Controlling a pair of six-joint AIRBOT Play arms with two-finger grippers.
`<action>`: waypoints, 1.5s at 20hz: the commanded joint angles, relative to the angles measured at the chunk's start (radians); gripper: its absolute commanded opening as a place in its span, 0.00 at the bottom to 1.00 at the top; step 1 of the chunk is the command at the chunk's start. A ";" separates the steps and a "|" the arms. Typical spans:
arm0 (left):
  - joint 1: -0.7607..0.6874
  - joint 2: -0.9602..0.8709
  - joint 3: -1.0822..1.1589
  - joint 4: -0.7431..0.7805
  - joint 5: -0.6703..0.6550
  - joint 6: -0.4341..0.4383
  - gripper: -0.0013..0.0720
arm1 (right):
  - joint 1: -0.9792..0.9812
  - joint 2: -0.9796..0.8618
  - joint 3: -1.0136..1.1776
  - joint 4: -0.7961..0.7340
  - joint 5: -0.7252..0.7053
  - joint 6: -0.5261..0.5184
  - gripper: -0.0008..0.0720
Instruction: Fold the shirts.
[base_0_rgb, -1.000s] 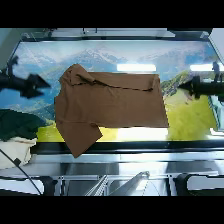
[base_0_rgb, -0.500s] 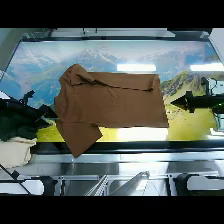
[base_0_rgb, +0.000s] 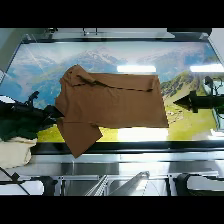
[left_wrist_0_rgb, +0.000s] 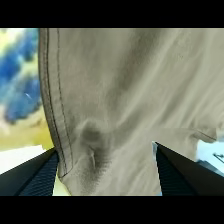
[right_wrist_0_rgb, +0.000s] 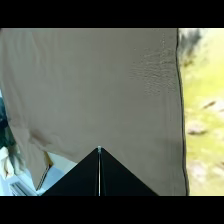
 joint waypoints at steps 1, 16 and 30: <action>0.021 0.000 -0.008 -0.018 -0.017 0.037 0.96 | -0.027 0.014 0.000 -0.001 0.023 0.000 0.03; 0.169 -0.075 -0.026 -0.173 -0.165 0.182 0.28 | -0.026 0.014 0.000 -0.045 0.048 0.001 0.03; 0.120 -0.075 -0.024 -0.174 -0.066 0.218 0.04 | -0.026 0.006 -0.003 -0.311 0.026 0.129 0.51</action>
